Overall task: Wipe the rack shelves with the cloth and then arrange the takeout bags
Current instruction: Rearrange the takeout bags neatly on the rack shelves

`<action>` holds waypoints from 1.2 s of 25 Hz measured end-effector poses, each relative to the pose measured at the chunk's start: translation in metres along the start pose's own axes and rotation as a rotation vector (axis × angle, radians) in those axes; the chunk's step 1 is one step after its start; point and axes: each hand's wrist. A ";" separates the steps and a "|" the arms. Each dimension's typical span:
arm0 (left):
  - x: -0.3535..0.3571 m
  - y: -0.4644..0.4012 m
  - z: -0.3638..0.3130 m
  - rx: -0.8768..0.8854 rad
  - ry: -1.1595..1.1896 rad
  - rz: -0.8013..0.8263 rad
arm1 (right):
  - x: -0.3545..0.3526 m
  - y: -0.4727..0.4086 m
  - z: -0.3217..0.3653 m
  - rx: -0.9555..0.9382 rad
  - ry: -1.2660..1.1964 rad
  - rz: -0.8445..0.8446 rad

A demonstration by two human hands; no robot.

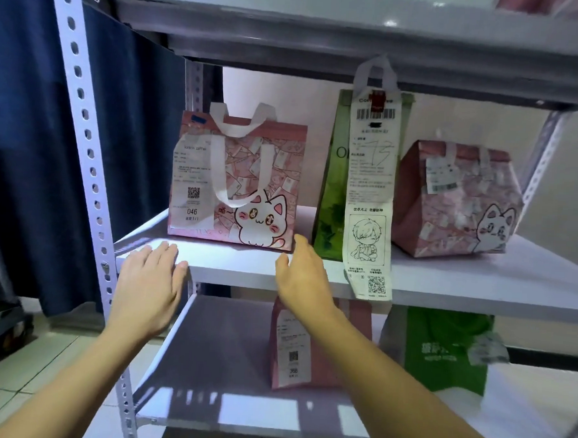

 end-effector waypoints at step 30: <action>0.213 0.125 -0.139 -0.721 0.689 0.644 | 0.044 0.047 -0.292 0.590 -0.046 0.169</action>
Point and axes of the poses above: each hand's wrist, its own y-axis away from the middle knuckle, its own x-axis out of the palm, z = x × y, and after that the axes turned 8 degrees about -z, right-handed
